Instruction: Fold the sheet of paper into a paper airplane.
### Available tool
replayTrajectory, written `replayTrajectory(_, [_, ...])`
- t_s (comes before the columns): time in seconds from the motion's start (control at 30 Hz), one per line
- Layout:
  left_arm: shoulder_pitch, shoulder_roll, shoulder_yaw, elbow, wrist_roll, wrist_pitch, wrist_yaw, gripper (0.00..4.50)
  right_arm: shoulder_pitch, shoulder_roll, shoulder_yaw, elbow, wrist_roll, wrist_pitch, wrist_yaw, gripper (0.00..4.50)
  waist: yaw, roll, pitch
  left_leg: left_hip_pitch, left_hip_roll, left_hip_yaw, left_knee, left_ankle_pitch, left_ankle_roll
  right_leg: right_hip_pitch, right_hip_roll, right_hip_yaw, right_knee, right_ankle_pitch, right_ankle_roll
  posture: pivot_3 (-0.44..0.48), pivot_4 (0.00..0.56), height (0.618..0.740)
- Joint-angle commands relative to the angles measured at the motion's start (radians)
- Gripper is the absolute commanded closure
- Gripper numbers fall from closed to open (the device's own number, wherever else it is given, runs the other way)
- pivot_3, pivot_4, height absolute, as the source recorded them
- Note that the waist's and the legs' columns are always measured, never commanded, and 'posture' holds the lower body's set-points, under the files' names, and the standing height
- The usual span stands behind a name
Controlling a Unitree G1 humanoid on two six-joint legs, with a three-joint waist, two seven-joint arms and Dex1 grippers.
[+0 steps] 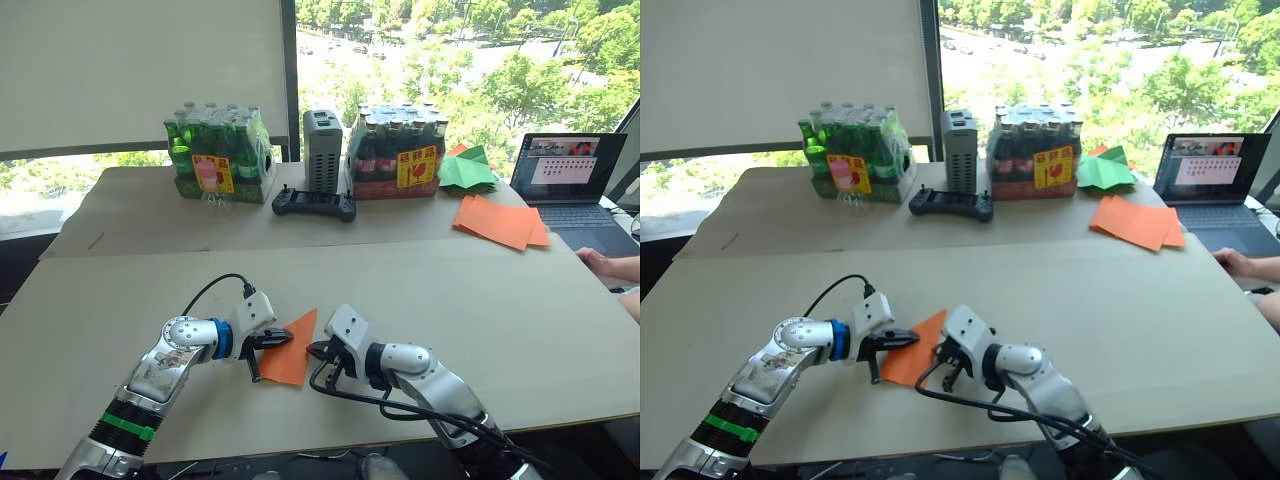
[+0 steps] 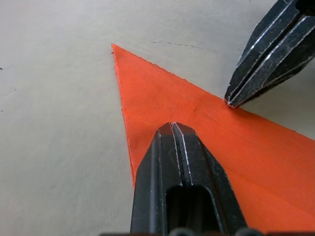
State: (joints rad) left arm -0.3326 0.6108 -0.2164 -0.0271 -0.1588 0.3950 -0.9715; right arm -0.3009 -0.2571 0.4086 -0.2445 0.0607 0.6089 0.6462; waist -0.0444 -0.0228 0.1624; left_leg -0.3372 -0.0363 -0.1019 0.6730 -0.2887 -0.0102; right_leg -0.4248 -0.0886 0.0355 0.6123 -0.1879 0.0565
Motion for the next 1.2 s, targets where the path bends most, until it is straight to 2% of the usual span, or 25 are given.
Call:
replayTrajectory(0.03, [0.011, 0.006, -0.014, 0.004, 0.016, 0.015, 0.001, 4.49, -0.008, 0.016, -0.007, -0.014, 0.014, -0.042, -0.004, 4.50, 0.000, 0.000, 0.000, 0.000, 0.000, 0.000, 0.000, 0.000, 0.000, 0.000, 0.000, 0.000, 0.000, 0.000, 0.000, 0.000, 0.150, 0.723])
replayTrajectory(0.3, [0.011, 0.008, -0.013, 0.000, 0.016, 0.020, 0.002, 4.49, 0.006, -0.015, 0.060, 0.065, -0.045, -0.039, -0.006, 4.50, 0.001, 0.000, 0.000, 0.000, 0.000, 0.000, 0.000, 0.000, 0.000, 0.000, 0.000, 0.000, 0.000, 0.000, 0.000, 0.000, 0.150, 0.723])
replayTrajectory(0.7, [0.005, 0.010, -0.013, 0.012, 0.019, 0.017, 0.000, 4.49, 0.051, -0.066, 0.104, -0.036, 0.023, -0.005, 0.107, 4.50, 0.001, 0.000, 0.000, 0.000, 0.000, 0.000, -0.001, 0.000, 0.000, 0.001, 0.000, 0.000, -0.001, 0.000, 0.000, 0.000, 0.150, 0.723])
replayTrajectory(1.2, [0.003, 0.012, -0.014, 0.020, 0.018, 0.014, -0.007, 4.49, 0.058, -0.090, 0.099, -0.091, 0.058, 0.025, 0.118, 4.50, 0.002, 0.000, 0.000, 0.000, 0.000, 0.000, -0.001, 0.000, 0.000, 0.001, 0.000, 0.000, -0.001, 0.000, 0.000, 0.000, 0.150, 0.723])
